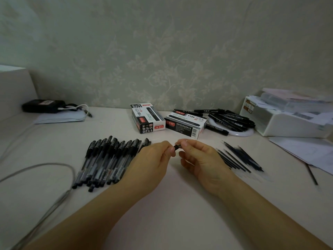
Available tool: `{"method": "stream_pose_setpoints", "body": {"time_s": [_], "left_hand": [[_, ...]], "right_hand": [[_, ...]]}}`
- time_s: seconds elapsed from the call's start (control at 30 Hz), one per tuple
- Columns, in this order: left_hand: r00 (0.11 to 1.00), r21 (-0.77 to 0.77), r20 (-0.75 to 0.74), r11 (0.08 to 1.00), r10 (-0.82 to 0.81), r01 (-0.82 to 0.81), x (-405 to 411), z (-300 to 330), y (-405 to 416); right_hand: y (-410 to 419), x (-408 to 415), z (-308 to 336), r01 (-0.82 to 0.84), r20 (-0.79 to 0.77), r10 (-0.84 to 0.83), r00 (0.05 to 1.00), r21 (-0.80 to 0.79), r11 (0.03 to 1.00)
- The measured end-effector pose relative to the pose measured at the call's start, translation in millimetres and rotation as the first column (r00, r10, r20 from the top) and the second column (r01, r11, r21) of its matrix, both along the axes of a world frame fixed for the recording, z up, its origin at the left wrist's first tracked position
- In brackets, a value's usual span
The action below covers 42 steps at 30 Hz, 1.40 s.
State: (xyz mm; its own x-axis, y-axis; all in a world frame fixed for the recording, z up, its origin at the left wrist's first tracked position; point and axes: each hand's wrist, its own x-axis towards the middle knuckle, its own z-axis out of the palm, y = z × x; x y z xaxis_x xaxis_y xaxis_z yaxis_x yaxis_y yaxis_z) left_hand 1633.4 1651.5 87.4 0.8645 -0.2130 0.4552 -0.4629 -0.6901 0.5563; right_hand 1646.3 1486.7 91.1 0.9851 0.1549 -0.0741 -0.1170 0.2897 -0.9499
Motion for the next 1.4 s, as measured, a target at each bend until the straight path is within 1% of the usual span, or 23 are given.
{"method": "stream_pose_setpoints", "body": {"time_s": [0.07, 0.13, 0.17, 0.2, 0.23, 0.27, 0.3, 0.33, 0.37, 0.4, 0.53, 0.73, 0.87, 0.9, 0.93, 0.97, 1.03, 1.07, 1.1, 1.17, 1.27, 1.33, 1.4], "left_hand": [[1.0, -0.01, 0.002, 1.0, 0.012, -0.012, 1.0, -0.9, 0.5], [1.0, -0.025, 0.0, 0.999, 0.023, -0.023, 1.7, -1.2, 0.8], [1.0, -0.032, -0.006, 0.999, 0.028, -0.028, 1.9, -1.2, 1.0], [0.999, -0.032, -0.014, 0.999, 0.032, -0.033, 2.2, -1.3, 1.1], [0.999, -0.027, -0.021, 0.999, 0.037, -0.037, 2.4, -1.5, 1.5], [0.999, -0.025, -0.03, 0.999, 0.04, -0.041, 2.7, -1.8, 1.7], [0.998, -0.028, -0.039, 0.999, 0.042, -0.043, 2.7, -2.5, 1.8], [0.998, -0.034, -0.044, 0.998, 0.043, -0.044, 2.4, -3.0, 1.9], [0.998, -0.039, -0.043, 0.998, 0.044, -0.046, 2.1, -3.3, 2.0], [0.998, -0.039, -0.041, 0.998, 0.048, -0.05, 1.9, -3.3, 2.0], [0.997, -0.019, -0.038, 0.998, 0.062, -0.062, 3.2, -3.4, 2.6], [0.998, 0.007, -0.049, 0.999, 0.046, -0.045, 2.4, -3.8, 2.5], [0.998, -0.027, -0.047, 0.998, 0.049, -0.05, 3.3, -3.0, 2.3], [0.998, -0.039, -0.041, 0.998, 0.048, -0.049, 3.1, -2.6, 2.2], [0.998, -0.045, -0.033, 0.998, 0.047, -0.048, 2.8, -2.3, 2.1], [0.999, -0.044, -0.028, 0.998, 0.046, -0.047, 2.5, -2.0, 2.2], [0.999, -0.047, -0.024, 0.998, 0.039, -0.04, 1.7, -1.2, 1.8], [0.999, -0.05, -0.022, 0.998, 0.027, -0.028, 1.1, -0.6, 1.4], [1.0, -0.051, -0.02, 0.999, 0.01, -0.011, 0.7, 0.0, 0.7], [0.999, -0.039, -0.022, 0.999, -0.023, 0.022, -0.1, 0.9, -0.6], [1.0, -0.021, -0.011, 1.0, -0.021, 0.021, -0.8, 0.4, -0.1], [1.0, 0.002, -0.015, 1.0, -0.002, 0.002, -0.4, -0.3, 0.6], [0.999, 0.033, -0.042, 0.999, 0.009, -0.007, 0.2, -0.4, 1.4]], "right_hand": [[0.4, 0.5, 0.0, -0.019, 0.017, 0.019, 1.0, 0.04, 0.999], [-1.6, 3.0, -0.1, 0.031, 0.024, -0.033, 0.999, 0.109, 0.994], [-3.9, 4.0, 1.0, 0.075, 0.037, -0.079, 0.996, 0.113, 0.991], [-7.0, 5.5, 1.5, 0.13, 0.079, -0.133, 0.988, 0.043, 0.991], [-10.7, 7.2, 0.8, 0.194, 0.163, -0.173, 0.971, -0.124, 0.973], [-14.0, 8.4, -0.8, 0.258, 0.281, -0.164, 0.946, -0.339, 0.905], [-15.8, 8.1, -2.6, 0.298, 0.387, -0.09, 0.918, -0.521, 0.8], [-15.8, 7.0, -5.5, 0.308, 0.446, 0.016, 0.895, -0.643, 0.702], [-13.8, 5.6, -8.5, 0.304, 0.466, 0.108, 0.878, -0.718, 0.626], [-11.8, 4.0, -11.1, 0.303, 0.472, 0.167, 0.865, -0.759, 0.576], [-10.5, 4.9, -13.6, 0.361, 0.517, 0.211, 0.829, -0.785, 0.503], [-12.1, 4.6, -15.7, 0.353, 0.496, 0.211, 0.842, -0.804, 0.479], [-12.5, 3.1, -12.8, 0.312, 0.455, 0.194, 0.869, -0.809, 0.499], [-12.4, 3.0, -11.2, 0.312, 0.45, 0.168, 0.877, -0.8, 0.513], [-12.1, 3.5, -8.9, 0.312, 0.442, 0.118, 0.889, -0.774, 0.551], [-11.6, 3.8, -6.0, 0.302, 0.418, 0.044, 0.907, -0.721, 0.623], [-9.8, 3.6, 0.6, 0.217, 0.287, -0.069, 0.955, -0.527, 0.822], [-8.5, 2.5, 3.1, 0.153, 0.209, -0.069, 0.975, -0.421, 0.894], [-7.2, 1.1, 4.5, 0.096, 0.153, -0.046, 0.987, -0.338, 0.936], [-4.0, -3.2, 4.9, 0.021, 0.088, -0.002, 0.996, -0.217, 0.976], [-2.5, -4.0, 3.5, 0.007, 0.018, -0.005, 1.0, -0.111, 0.994], [-5.3, -0.5, 4.3, 0.043, 0.002, -0.043, 0.999, -0.085, 0.995], [-9.3, 3.6, 6.5, 0.143, 0.018, -0.143, 0.99, -0.05, 0.988]]}}
